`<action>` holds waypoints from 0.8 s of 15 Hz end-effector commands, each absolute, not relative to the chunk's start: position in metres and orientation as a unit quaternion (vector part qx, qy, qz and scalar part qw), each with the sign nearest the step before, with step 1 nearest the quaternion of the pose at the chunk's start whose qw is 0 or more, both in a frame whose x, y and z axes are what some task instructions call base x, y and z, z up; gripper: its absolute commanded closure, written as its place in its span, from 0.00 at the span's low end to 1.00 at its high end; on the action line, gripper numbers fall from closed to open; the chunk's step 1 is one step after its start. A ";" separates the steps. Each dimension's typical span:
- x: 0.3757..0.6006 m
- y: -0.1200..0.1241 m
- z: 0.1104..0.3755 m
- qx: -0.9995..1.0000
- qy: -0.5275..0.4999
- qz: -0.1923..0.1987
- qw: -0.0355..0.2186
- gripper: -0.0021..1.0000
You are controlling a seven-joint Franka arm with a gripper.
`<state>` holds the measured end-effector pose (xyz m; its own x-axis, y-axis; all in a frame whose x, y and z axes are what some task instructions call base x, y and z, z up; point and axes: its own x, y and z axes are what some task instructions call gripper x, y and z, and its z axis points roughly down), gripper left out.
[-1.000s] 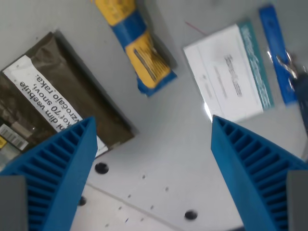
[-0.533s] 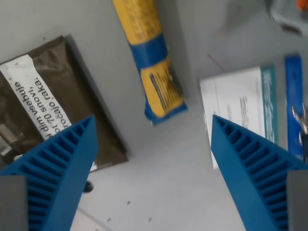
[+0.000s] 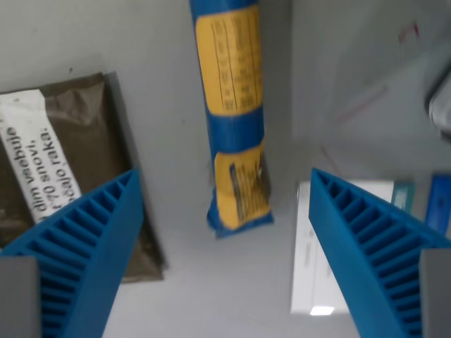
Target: Move above the blue bag
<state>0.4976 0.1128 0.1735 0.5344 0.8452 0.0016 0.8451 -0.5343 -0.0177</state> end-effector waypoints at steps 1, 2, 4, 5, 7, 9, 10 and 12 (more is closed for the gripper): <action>0.508 0.119 0.166 -0.810 -0.586 0.003 0.027 0.00; 0.509 0.120 0.164 -0.809 -0.587 0.002 0.026 0.00; 0.510 0.122 0.159 -0.808 -0.588 0.002 0.025 0.00; 0.511 0.123 0.157 -0.810 -0.585 0.002 0.024 0.00; 0.512 0.124 0.154 -0.813 -0.582 0.001 0.023 0.00; 0.513 0.125 0.151 -0.816 -0.577 0.002 0.023 0.00; 0.514 0.125 0.150 -0.818 -0.575 0.003 0.023 0.00; 0.515 0.126 0.149 -0.823 -0.568 0.005 0.023 0.00</action>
